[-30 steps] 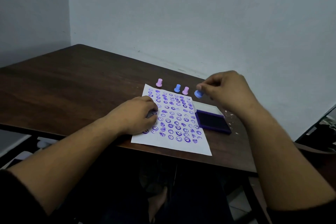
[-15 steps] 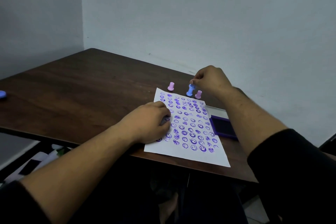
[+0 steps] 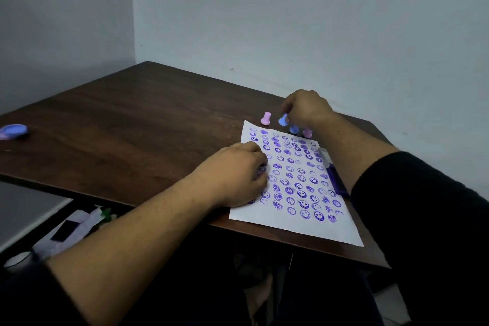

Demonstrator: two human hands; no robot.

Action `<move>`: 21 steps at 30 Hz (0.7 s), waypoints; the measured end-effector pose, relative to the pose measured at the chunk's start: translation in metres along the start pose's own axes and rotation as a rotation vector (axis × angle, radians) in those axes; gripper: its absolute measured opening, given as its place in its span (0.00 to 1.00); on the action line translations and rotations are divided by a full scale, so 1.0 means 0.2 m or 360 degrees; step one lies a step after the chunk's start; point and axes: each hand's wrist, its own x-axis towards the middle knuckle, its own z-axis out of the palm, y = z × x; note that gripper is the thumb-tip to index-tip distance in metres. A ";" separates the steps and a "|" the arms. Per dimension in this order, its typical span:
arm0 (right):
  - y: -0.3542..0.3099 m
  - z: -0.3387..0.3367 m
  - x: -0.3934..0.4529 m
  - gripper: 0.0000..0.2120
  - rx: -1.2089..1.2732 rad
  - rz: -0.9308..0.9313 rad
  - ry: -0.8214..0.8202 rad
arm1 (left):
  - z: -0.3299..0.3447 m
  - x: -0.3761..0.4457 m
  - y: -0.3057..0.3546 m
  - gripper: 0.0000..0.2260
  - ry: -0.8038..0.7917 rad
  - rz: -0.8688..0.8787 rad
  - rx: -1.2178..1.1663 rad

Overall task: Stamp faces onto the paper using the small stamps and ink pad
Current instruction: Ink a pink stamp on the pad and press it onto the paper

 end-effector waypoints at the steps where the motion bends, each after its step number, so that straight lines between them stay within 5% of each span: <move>1: -0.01 0.01 0.01 0.11 -0.0030 0.0001 -0.0011 | 0.00 0.00 0.00 0.18 -0.0002 0.0000 0.0001; 18: 0.01 0.04 0.07 0.33 -0.0154 -0.0115 -0.0060 | 0.00 0.00 0.00 0.18 0.0003 0.0001 0.0009; 21: -0.03 0.05 0.07 0.25 -0.0062 -0.0162 -0.0046 | 0.00 0.00 0.00 0.18 0.0001 -0.0003 0.0011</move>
